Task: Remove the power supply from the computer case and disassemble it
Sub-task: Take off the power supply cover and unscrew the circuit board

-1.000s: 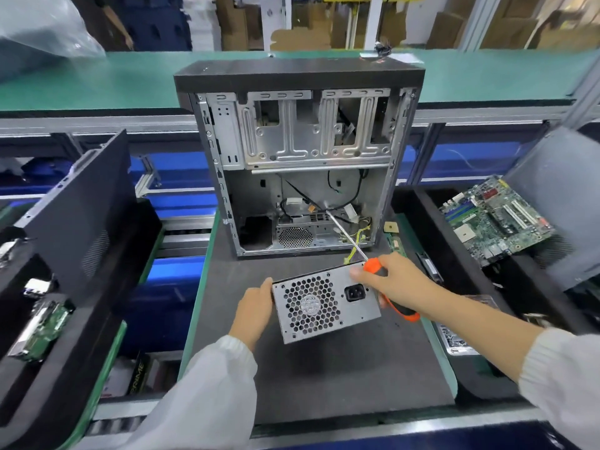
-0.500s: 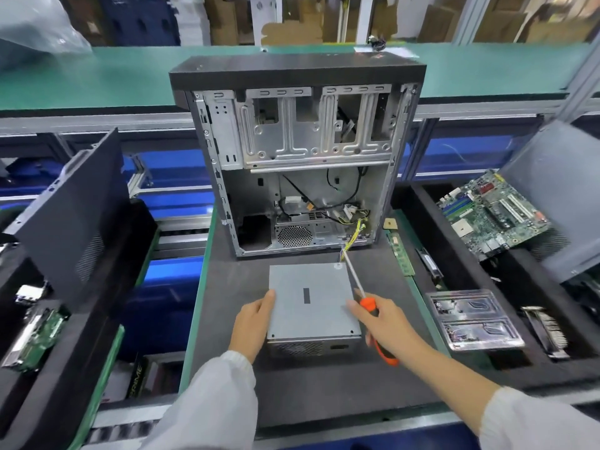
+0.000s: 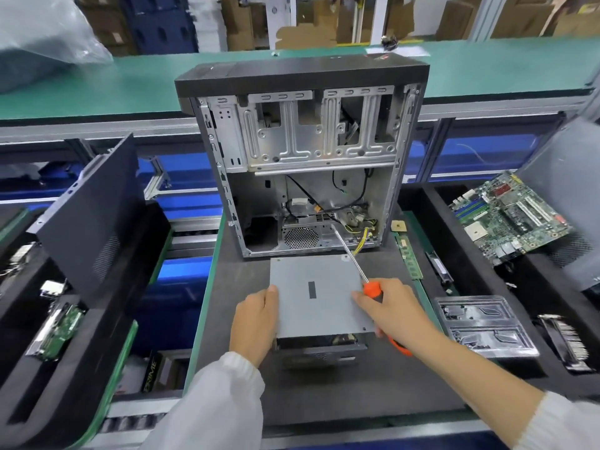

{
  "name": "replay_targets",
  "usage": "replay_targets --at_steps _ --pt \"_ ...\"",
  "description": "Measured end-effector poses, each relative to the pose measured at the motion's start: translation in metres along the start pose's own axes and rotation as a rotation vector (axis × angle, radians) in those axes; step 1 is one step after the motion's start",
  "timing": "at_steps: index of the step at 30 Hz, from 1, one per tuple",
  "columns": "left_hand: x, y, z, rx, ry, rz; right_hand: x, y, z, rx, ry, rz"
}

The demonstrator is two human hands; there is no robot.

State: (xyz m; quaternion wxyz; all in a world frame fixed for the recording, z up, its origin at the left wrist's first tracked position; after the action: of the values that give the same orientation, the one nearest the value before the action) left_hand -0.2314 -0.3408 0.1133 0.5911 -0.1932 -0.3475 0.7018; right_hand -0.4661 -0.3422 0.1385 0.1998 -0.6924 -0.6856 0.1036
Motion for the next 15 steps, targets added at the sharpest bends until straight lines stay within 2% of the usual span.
replay_targets --at_steps 7,11,13,15 --pt "0.000 -0.036 0.039 -0.050 0.070 0.099 0.002 -0.022 -0.049 0.090 -0.120 -0.044" --pt "-0.021 -0.060 0.050 -0.053 0.057 0.127 0.011 -0.020 -0.072 0.146 -0.232 -0.159" --pt "-0.031 -0.065 0.054 -0.042 0.054 0.087 0.012 -0.014 -0.074 0.243 -0.244 -0.199" --pt "-0.041 -0.067 0.055 0.017 0.047 0.061 0.010 -0.012 -0.074 0.425 -0.279 -0.161"
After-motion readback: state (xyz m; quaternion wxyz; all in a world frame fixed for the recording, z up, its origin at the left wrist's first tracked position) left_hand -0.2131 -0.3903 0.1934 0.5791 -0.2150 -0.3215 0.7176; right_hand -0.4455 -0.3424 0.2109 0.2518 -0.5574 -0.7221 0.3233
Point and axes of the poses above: each hand's wrist, its own x-axis away from the middle knuckle, its own y-axis out of the palm, z = x × y, the point moved 8 cm from there along -x, towards the middle knuckle, and after that the axes turned 13 degrees about -x, right-handed, at the moved point
